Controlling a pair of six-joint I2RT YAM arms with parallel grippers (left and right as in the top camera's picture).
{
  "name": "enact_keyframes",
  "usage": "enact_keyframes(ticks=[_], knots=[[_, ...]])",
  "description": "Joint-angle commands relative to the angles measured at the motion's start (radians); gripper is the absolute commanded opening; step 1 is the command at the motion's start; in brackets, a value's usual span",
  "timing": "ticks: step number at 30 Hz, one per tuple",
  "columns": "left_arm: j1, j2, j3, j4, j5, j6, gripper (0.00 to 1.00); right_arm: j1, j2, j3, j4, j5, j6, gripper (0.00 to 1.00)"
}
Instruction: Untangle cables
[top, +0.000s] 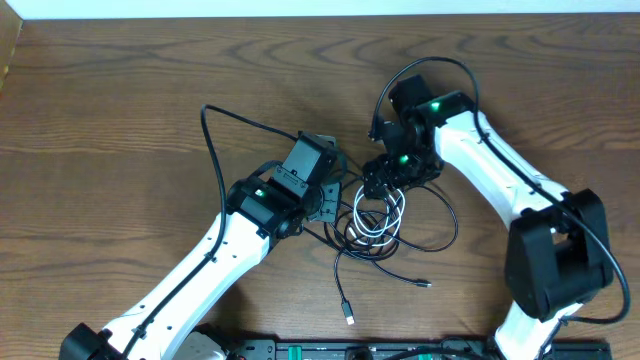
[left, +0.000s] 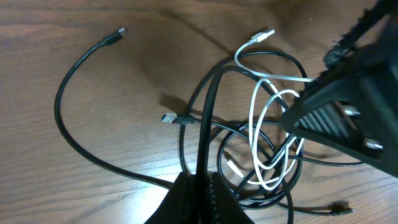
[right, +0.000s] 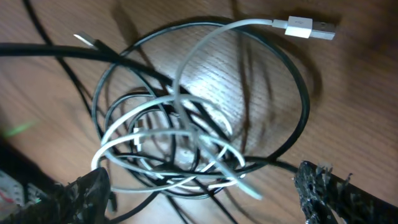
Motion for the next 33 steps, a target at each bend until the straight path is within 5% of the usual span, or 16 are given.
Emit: enact_keyframes(ticks=[1, 14, 17, 19, 20, 26, 33], knots=[[0.004, 0.002, 0.005, -0.001, -0.024, -0.013, 0.07, 0.004, 0.025, -0.007, 0.007, 0.025, -0.036, 0.91], [0.004, 0.002, 0.005, -0.003, -0.024, -0.013, 0.07, 0.005, 0.074, -0.053, 0.034, 0.021, -0.035, 0.70], [0.004, 0.002, 0.005, -0.003, -0.024, -0.013, 0.08, 0.005, 0.074, -0.053, 0.046, 0.021, -0.035, 0.45], [0.004, 0.002, 0.005, -0.004, -0.024, -0.013, 0.07, 0.005, 0.074, -0.053, 0.053, 0.021, -0.035, 0.08], [0.004, 0.002, 0.005, -0.004, -0.024, -0.013, 0.07, 0.005, 0.074, -0.053, 0.054, 0.021, -0.035, 0.01], [0.004, 0.002, 0.005, -0.004, -0.024, -0.013, 0.07, -0.016, 0.064, 0.021, -0.021, -0.072, -0.048, 0.01], [0.004, 0.002, 0.005, -0.005, -0.024, -0.013, 0.08, -0.174, 0.010, 0.455, -0.278, -0.201, -0.087, 0.01]])
